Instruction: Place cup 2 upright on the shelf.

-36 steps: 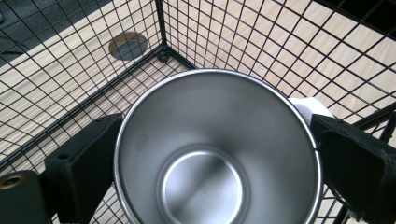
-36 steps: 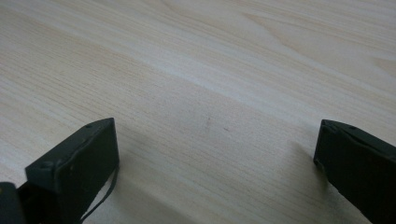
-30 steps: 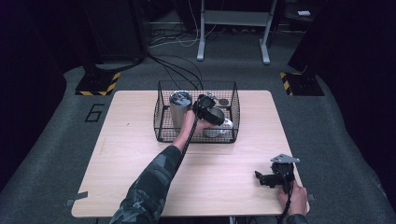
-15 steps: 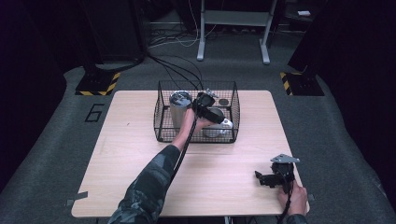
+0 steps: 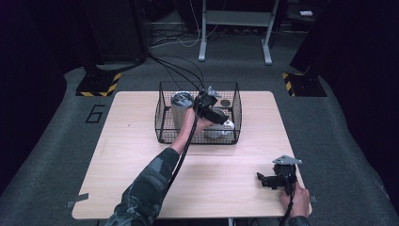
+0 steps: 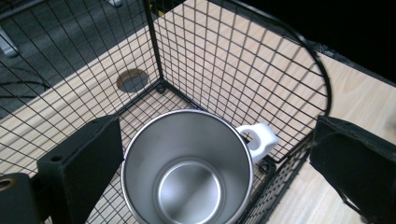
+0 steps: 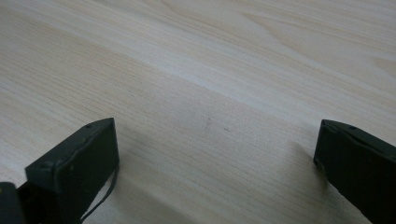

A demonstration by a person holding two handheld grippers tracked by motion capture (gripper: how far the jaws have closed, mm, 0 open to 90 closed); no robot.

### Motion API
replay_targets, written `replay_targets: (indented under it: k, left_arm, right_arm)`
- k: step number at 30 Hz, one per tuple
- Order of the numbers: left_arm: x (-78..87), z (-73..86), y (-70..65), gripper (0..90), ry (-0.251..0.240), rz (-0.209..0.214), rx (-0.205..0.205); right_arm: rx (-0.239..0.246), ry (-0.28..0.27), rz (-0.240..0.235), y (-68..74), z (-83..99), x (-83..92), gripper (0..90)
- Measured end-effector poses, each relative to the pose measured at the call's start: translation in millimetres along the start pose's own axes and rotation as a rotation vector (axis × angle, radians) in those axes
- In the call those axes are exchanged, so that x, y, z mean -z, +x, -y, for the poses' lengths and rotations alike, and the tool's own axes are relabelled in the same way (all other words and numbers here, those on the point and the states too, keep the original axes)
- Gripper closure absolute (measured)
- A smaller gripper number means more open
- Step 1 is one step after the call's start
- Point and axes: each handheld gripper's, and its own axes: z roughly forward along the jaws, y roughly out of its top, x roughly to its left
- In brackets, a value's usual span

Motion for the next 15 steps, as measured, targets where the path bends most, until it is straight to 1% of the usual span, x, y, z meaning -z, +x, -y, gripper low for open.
replay_targets:
  k: [6, 9, 11, 14, 15]
  left_arm:
    - [18.2, -0.5, -7.8, 2.9, -0.02, 0.007, -0.029]
    - [28.0, 0.9, -12.4, 3.1, -0.033, 0.005, -0.045]
    - [34.0, 2.5, -15.9, 3.1, -0.044, 0.011, -0.051]
    - [41.6, 5.4, -20.6, 3.2, -0.043, 0.013, -0.076]
    - [44.0, 6.8, -22.4, 3.2, -0.044, 0.013, -0.082]
  right_arm:
    - [0.0, -0.001, 0.001, 0.1, 0.0, 0.0, 0.0]
    - [0.0, -0.001, 0.0, 0.1, 0.0, 0.0, 0.0]
    - [0.0, -0.001, 0.0, 0.1, 0.0, -0.1, 0.0]
    - [0.0, 0.0, 0.0, 0.0, 0.0, 0.0, 0.0]
    - [0.009, 0.004, -0.005, -0.5, 0.1, 0.3, 0.0]
